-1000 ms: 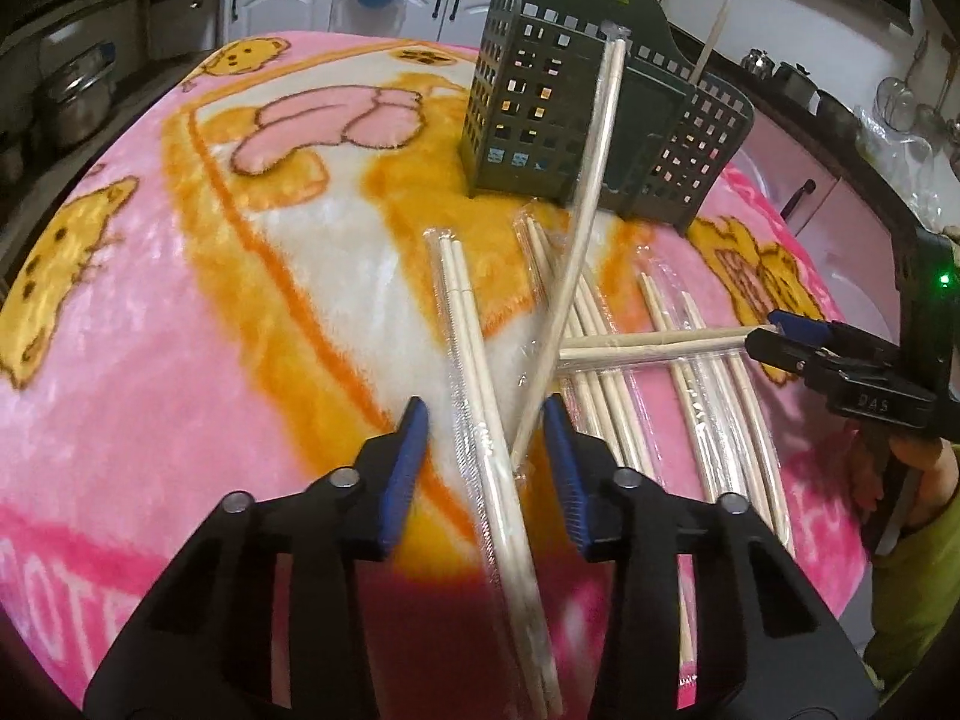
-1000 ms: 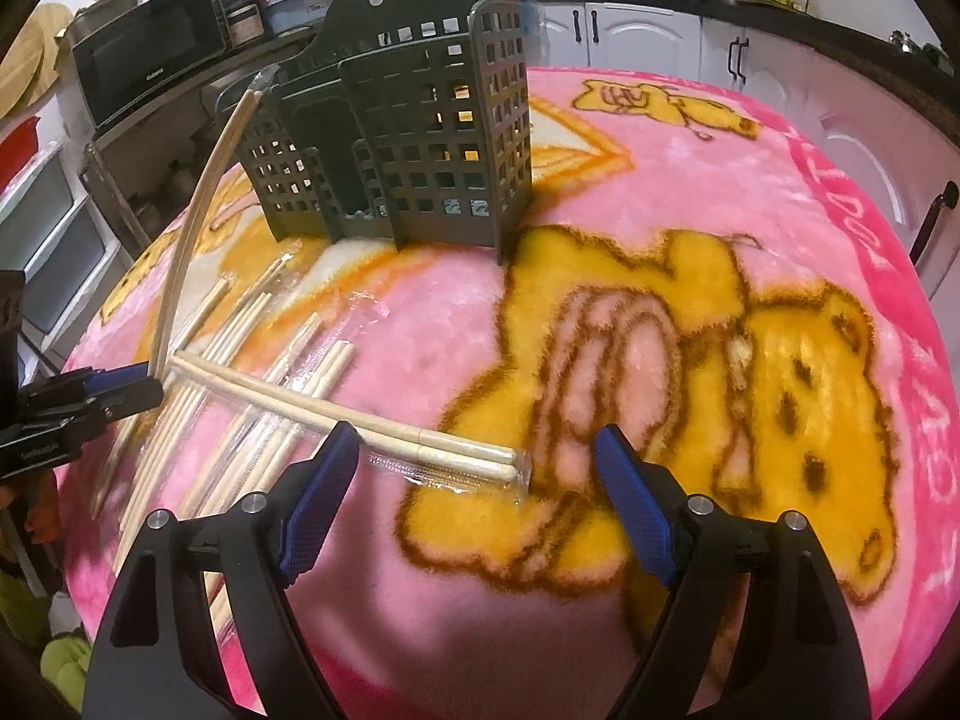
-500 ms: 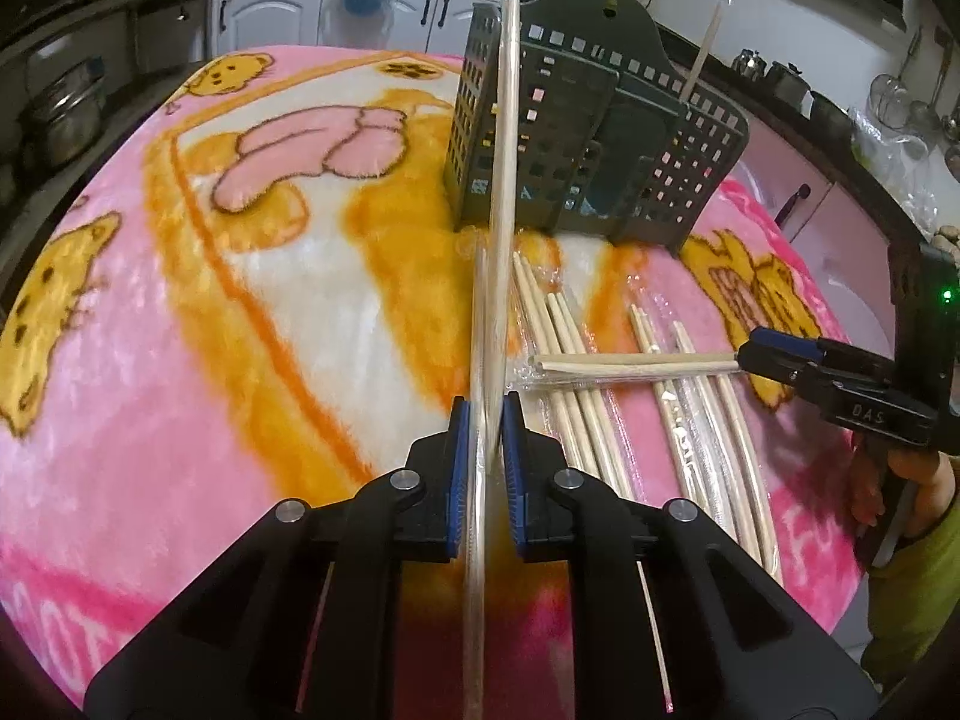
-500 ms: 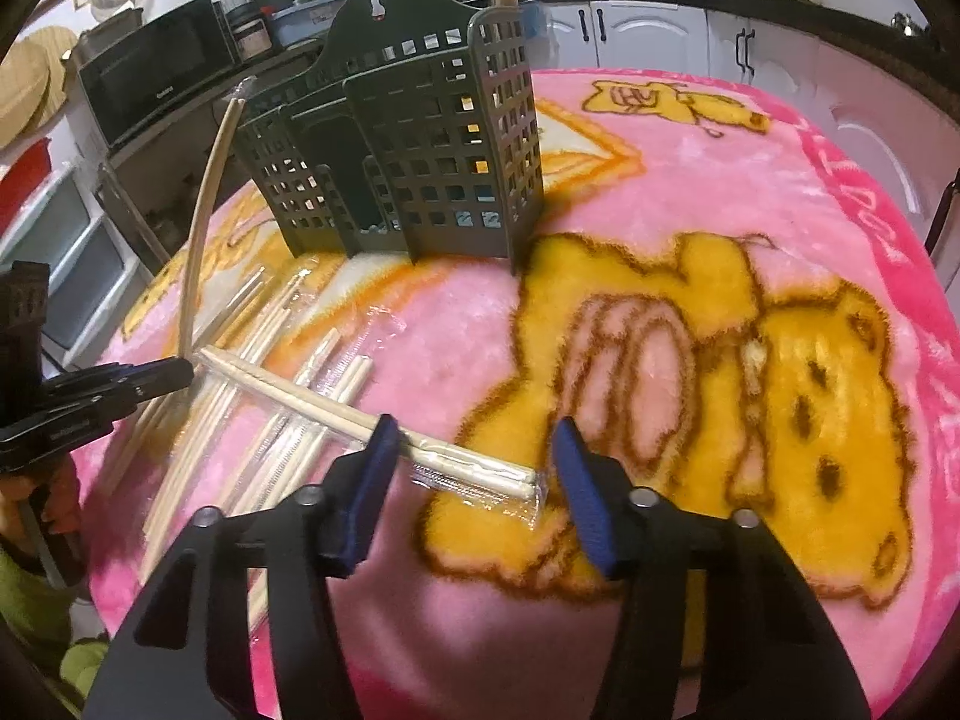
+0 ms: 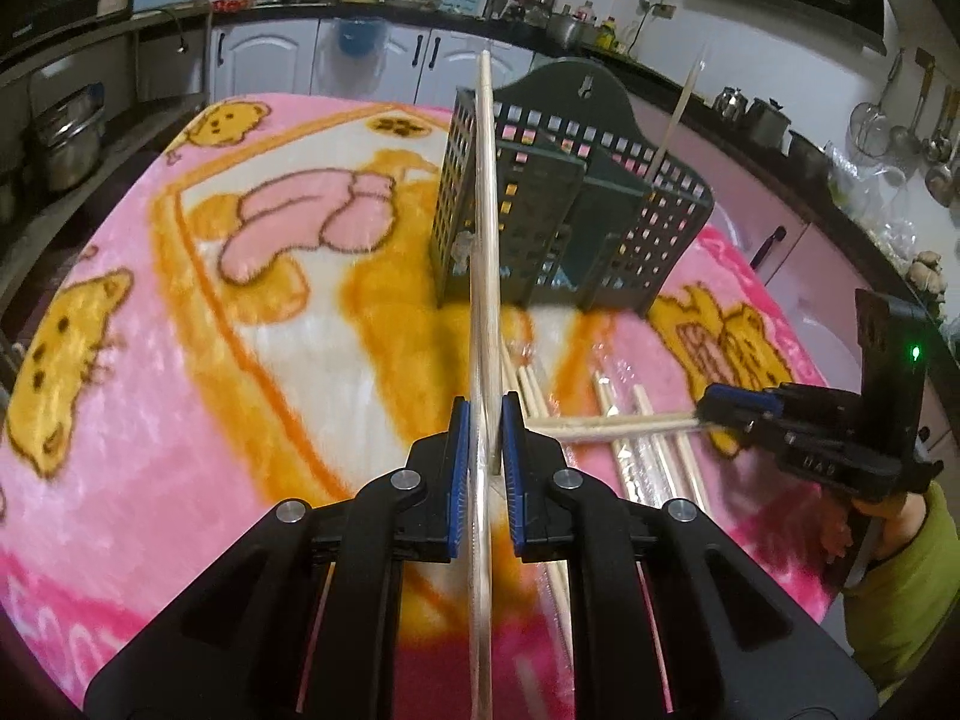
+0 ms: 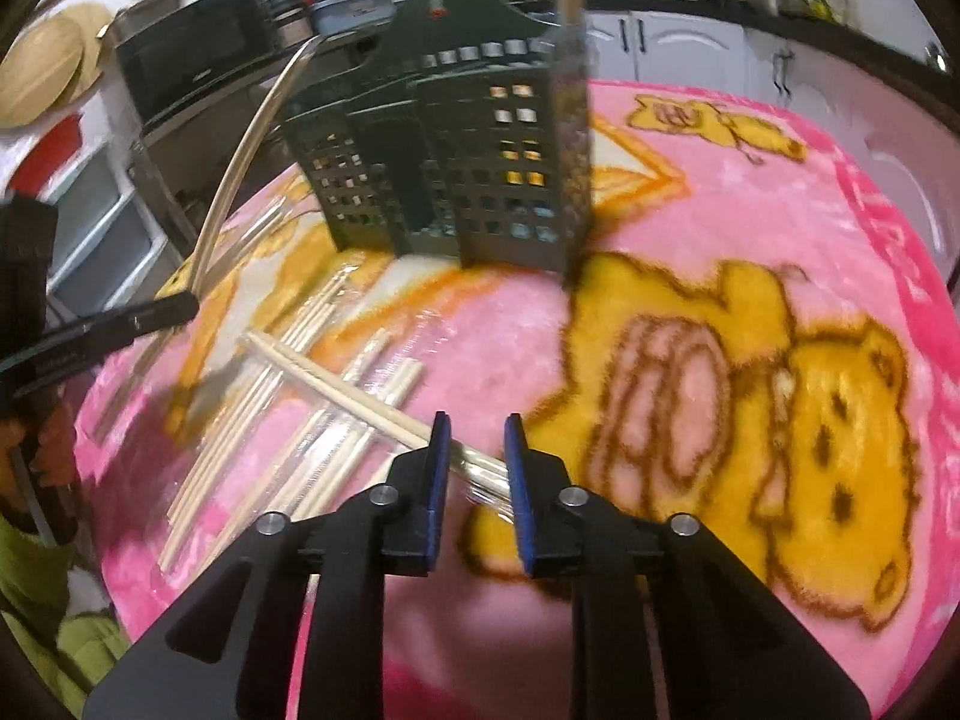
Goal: Organize utensils
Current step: 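Lift the chopstick upright with the left tool and carry it over the caddy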
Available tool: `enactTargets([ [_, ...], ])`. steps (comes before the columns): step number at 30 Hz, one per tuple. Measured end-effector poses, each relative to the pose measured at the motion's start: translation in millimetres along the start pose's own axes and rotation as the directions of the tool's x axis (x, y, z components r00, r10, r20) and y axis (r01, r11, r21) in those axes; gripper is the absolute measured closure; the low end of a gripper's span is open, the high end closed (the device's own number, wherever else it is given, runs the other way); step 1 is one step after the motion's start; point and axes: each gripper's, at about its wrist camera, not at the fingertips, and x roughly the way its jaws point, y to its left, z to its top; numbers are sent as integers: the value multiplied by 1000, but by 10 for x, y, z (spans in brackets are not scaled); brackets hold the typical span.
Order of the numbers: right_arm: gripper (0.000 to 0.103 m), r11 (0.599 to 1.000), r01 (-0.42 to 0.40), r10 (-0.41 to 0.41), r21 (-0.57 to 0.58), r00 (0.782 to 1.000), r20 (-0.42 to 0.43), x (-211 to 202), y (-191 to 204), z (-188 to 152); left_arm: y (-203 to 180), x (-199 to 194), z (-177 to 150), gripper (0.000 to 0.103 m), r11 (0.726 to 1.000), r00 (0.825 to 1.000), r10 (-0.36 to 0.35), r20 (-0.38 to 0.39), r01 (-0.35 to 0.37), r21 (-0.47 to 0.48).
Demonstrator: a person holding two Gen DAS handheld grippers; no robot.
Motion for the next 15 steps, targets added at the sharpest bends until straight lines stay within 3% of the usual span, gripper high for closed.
enactTargets([
  [3,65,997,-1,1,-73,1000,-6,27,160,45,-8,-42,53,96,1000,1000,-4,17,4,-3],
  [15,58,950,-9,-35,-311,990,-137,345,535,213,-62,-132,284,96,1000,998,-26,64,26,6],
])
